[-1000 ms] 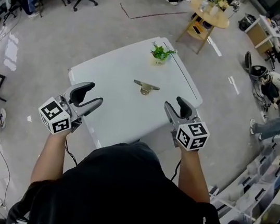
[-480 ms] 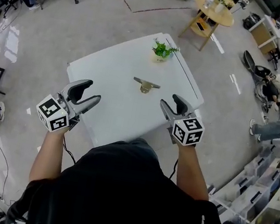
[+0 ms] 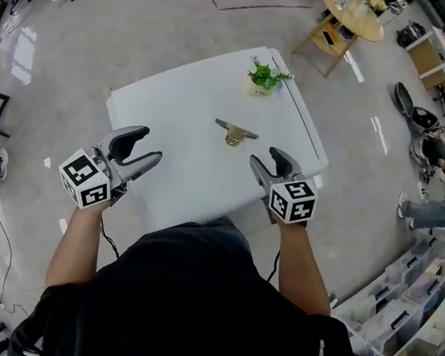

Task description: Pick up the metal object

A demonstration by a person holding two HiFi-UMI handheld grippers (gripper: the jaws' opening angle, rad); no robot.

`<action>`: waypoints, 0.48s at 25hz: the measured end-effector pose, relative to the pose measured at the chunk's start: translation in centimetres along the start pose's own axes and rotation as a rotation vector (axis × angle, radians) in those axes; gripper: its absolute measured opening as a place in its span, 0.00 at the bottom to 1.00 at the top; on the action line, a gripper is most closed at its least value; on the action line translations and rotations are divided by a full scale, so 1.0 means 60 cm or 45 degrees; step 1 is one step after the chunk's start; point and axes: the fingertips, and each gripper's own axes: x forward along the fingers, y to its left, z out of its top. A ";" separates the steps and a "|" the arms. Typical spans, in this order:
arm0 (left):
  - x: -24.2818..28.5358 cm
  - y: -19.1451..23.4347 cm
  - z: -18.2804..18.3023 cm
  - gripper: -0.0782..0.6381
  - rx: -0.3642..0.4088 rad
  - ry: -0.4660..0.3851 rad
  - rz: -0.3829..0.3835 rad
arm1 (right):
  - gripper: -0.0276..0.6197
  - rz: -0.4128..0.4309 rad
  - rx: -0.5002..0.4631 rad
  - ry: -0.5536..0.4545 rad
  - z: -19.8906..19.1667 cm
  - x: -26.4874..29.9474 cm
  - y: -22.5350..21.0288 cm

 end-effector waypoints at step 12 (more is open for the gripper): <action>0.019 0.031 -0.022 0.47 -0.045 0.038 0.050 | 0.43 0.047 -0.003 0.141 -0.061 0.074 -0.029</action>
